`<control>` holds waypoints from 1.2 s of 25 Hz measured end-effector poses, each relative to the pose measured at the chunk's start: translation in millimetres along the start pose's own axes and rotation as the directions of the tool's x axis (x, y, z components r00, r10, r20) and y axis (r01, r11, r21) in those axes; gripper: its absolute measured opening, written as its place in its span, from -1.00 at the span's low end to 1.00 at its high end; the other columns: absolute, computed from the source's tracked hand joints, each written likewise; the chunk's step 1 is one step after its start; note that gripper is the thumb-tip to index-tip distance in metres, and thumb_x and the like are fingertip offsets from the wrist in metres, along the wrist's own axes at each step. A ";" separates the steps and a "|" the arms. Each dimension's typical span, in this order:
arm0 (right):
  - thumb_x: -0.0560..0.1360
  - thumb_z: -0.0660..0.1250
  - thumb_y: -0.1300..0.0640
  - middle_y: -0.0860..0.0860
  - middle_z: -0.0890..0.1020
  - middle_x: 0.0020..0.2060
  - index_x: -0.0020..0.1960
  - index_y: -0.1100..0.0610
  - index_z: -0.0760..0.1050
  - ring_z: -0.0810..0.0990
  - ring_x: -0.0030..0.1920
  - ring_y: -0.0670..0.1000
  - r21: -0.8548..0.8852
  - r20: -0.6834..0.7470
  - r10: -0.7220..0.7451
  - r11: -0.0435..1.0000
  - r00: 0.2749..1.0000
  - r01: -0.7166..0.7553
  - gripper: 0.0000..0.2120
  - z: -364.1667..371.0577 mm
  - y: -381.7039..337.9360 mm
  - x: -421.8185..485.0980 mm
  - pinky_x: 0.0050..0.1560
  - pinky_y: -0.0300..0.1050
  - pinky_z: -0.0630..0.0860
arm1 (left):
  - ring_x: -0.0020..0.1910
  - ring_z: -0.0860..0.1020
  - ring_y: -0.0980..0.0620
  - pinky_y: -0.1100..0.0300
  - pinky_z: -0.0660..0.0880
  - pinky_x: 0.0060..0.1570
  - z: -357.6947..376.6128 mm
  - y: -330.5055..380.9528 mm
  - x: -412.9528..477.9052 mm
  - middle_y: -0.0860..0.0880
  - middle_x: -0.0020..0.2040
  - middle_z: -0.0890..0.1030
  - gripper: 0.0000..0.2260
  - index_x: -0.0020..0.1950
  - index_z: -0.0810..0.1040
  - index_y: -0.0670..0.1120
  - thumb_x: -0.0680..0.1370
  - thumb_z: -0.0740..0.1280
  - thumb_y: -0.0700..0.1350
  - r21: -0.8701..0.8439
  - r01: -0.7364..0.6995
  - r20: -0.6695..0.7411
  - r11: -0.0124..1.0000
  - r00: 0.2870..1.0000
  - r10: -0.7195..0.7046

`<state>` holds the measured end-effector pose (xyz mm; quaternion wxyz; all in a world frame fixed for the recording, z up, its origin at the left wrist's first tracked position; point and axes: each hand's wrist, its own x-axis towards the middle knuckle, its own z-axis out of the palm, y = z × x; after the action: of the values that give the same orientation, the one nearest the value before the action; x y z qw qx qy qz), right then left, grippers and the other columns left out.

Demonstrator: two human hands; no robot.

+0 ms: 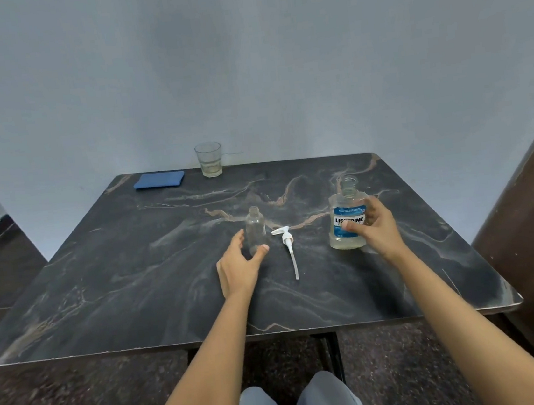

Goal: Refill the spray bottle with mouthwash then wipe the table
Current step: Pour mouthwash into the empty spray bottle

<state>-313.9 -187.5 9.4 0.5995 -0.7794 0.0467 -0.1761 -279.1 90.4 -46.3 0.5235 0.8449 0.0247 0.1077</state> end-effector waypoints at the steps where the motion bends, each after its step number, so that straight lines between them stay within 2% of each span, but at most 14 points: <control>1: 0.36 0.49 0.35 0.06 0.65 0.03 0.19 0.16 0.45 0.66 0.00 -0.03 -0.031 -0.002 -0.025 0.999 1.000 0.025 -0.55 5.4 -3.4 -0.7 -0.07 -0.25 0.61 | 0.24 0.51 0.04 0.07 0.39 0.30 -0.3 0.0 -0.1 0.02 0.24 0.59 -0.43 0.37 0.44 0.03 0.41 0.45 0.16 0.020 -0.006 -0.005 1.000 1.000 0.007; 3: 0.38 0.49 0.32 -0.03 0.65 0.01 0.17 0.11 0.46 0.65 0.01 -0.12 -0.111 0.000 -0.083 0.990 0.997 0.083 -0.58 16.7 -12.1 -2.3 0.00 -0.24 0.61 | 0.20 0.54 0.04 0.08 0.42 0.25 -0.8 -0.3 -1.0 0.02 0.18 0.62 -0.53 0.31 0.49 0.05 0.44 0.42 0.16 0.048 -0.012 -0.002 0.999 1.000 0.012; 5: 0.39 0.49 0.26 -0.09 0.64 0.01 0.18 0.05 0.46 0.63 0.01 -0.19 -0.181 0.018 -0.142 0.973 0.990 0.143 -0.58 27.3 -22.1 -2.4 0.02 -0.32 0.57 | 0.18 0.55 0.04 0.05 0.43 0.25 -0.4 0.2 -1.6 0.01 0.17 0.63 -0.57 0.30 0.51 0.05 0.46 0.40 0.14 0.059 -0.014 0.003 0.998 1.000 0.014; 10: 0.35 0.47 0.21 -0.11 0.63 -0.05 0.21 0.00 0.44 0.60 -0.12 -0.17 -0.389 0.124 -0.218 0.887 0.968 0.250 -0.52 54.5 -46.0 6.4 -0.11 -0.49 0.44 | 0.16 0.54 0.03 -0.03 0.40 0.28 -0.2 1.2 -1.4 0.00 0.16 0.62 -0.59 0.30 0.50 0.05 0.49 0.39 0.12 0.071 -0.022 0.015 0.997 1.000 0.021; 11: 0.36 0.47 0.21 -0.08 0.64 -0.03 0.22 0.00 0.43 0.60 -0.11 -0.13 -0.418 0.146 -0.207 0.873 0.967 0.250 -0.52 59.7 -49.2 7.2 -0.10 -0.46 0.45 | 0.16 0.54 0.03 -0.03 0.40 0.28 -0.3 1.3 -1.4 0.01 0.16 0.62 -0.59 0.30 0.50 0.04 0.48 0.39 0.12 0.074 -0.023 0.014 0.997 1.000 0.022; 14: 0.40 0.44 0.21 0.00 0.64 0.08 0.24 0.01 0.40 0.63 -0.03 0.02 -0.506 0.211 -0.175 0.822 0.962 0.260 -0.55 71.0 -56.8 7.3 0.01 -0.07 0.57 | 0.15 0.54 0.04 -0.01 0.39 0.28 -0.1 2.4 -1.5 0.02 0.14 0.63 -0.59 0.29 0.51 0.05 0.48 0.39 0.13 0.085 -0.024 0.011 0.996 1.000 0.023; 15: 0.41 0.43 0.21 0.01 0.64 0.10 0.24 0.01 0.39 0.63 0.00 0.05 -0.536 0.230 -0.170 0.800 0.958 0.271 -0.55 73.6 -59.2 7.0 0.04 -0.01 0.57 | 0.15 0.54 0.04 -0.01 0.39 0.28 0.0 2.4 -1.3 0.03 0.14 0.63 -0.59 0.29 0.52 0.05 0.48 0.39 0.13 0.085 -0.022 0.011 0.996 1.000 0.021; 22: 0.43 0.45 0.19 0.04 0.61 0.19 0.30 0.04 0.39 0.59 0.11 0.12 -0.695 0.283 -0.126 0.657 0.951 0.294 -0.52 84.7 -72.0 5.6 0.16 0.14 0.50 | 0.18 0.53 0.02 -0.01 0.36 0.31 -0.1 3.0 -1.0 0.03 0.15 0.63 -0.58 0.30 0.52 0.06 0.48 0.39 0.15 0.086 -0.023 0.018 0.996 1.000 0.021; 30: 0.43 0.45 0.20 0.05 0.61 0.19 0.30 0.04 0.39 0.59 0.13 0.11 -0.736 0.280 -0.108 0.614 0.954 0.286 -0.52 86.1 -80.7 3.1 0.18 0.18 0.49 | 0.19 0.53 0.03 0.02 0.31 0.35 -1.4 4.5 -2.0 0.02 0.17 0.63 -0.57 0.32 0.50 0.03 0.49 0.37 0.14 0.108 -0.038 0.018 0.993 0.999 0.036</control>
<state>-293.6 -87.0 68.0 0.1889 -0.9738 -0.0319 -0.1221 -281.7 89.3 -42.1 0.4751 0.8730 0.0108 0.1093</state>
